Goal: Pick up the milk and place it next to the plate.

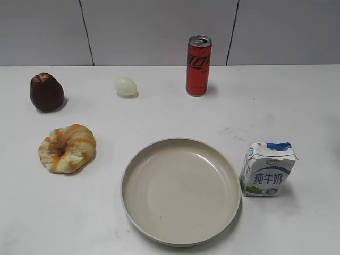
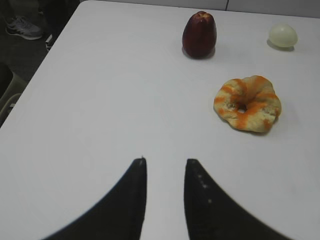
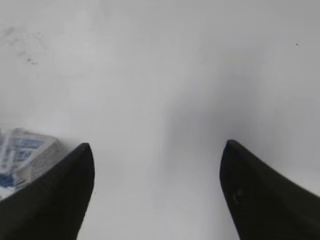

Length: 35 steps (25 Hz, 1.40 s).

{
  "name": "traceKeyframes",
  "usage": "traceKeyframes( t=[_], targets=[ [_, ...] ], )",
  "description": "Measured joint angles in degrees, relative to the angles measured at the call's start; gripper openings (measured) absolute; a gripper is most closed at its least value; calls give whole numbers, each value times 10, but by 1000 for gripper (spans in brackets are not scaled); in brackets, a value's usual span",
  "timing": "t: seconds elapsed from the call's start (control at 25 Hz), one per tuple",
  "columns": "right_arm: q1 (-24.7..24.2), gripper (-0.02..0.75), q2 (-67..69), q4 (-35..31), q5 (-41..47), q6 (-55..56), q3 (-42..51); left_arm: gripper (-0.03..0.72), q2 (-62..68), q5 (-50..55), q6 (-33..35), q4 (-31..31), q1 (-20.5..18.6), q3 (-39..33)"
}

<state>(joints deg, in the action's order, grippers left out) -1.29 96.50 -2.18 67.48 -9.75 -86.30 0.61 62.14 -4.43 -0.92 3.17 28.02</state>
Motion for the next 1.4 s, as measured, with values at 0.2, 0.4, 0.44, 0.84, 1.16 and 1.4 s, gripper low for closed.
traceKeyframes(
  t=[0.2,0.4,0.44,0.84,1.16,1.4],
  targets=[
    [0,583,-104,-38,3,-3,106,208,0,0,0,0,0,0],
    [0,582,-269,-42,-20,-16,298,208,0,0,0,0,0,0],
    [0,582,-305,-42,-36,-16,333,208,0,0,0,0,0,0],
    [0,582,-662,-44,-119,-17,619,208,0,0,0,0,0,0],
    [0,582,-797,-44,-131,-17,623,208,0,0,0,0,0,0],
    [0,573,-878,-46,-132,-17,623,208,0,0,0,0,0,0]
  ],
)
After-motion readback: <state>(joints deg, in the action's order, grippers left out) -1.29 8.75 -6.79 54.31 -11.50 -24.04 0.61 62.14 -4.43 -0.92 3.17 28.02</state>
